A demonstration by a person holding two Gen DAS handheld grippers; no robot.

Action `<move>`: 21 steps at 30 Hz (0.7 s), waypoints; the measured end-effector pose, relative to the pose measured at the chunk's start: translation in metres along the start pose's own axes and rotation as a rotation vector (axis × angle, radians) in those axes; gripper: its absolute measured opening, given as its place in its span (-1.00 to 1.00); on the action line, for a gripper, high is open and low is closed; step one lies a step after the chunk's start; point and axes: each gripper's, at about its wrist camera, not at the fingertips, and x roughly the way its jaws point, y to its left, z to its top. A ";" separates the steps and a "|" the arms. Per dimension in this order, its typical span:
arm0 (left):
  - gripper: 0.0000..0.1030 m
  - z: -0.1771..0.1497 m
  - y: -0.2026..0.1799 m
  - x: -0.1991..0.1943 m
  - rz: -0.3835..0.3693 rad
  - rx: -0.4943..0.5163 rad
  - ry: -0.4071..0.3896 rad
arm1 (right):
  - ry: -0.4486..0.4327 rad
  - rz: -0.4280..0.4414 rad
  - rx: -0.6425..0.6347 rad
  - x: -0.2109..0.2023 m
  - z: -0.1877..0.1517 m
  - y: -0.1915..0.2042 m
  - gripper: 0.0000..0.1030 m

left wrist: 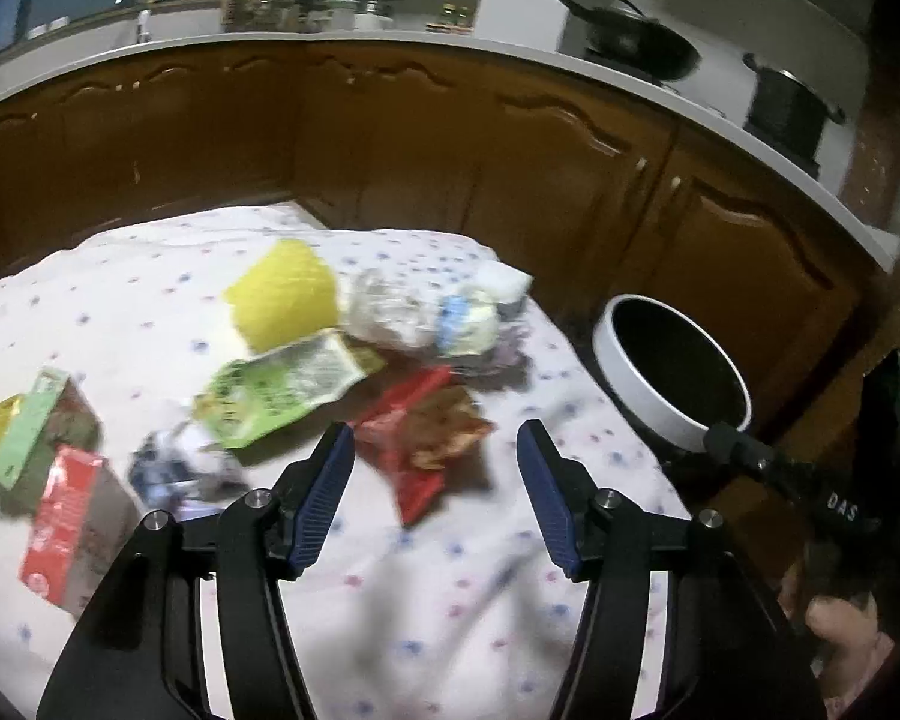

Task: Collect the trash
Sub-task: 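Open the left gripper over the bin to drop the snack wrapper, then grasp the crumpled foil with the left gripper while the right grasps the white sponge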

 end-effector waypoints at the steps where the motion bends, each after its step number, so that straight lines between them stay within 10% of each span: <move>1: 0.11 0.000 0.005 0.000 0.010 -0.003 0.003 | 0.003 0.007 -0.005 0.003 0.000 0.004 0.37; 21: 0.18 0.076 0.053 0.047 0.011 -0.062 0.062 | 0.041 0.074 0.047 0.075 0.048 0.025 0.39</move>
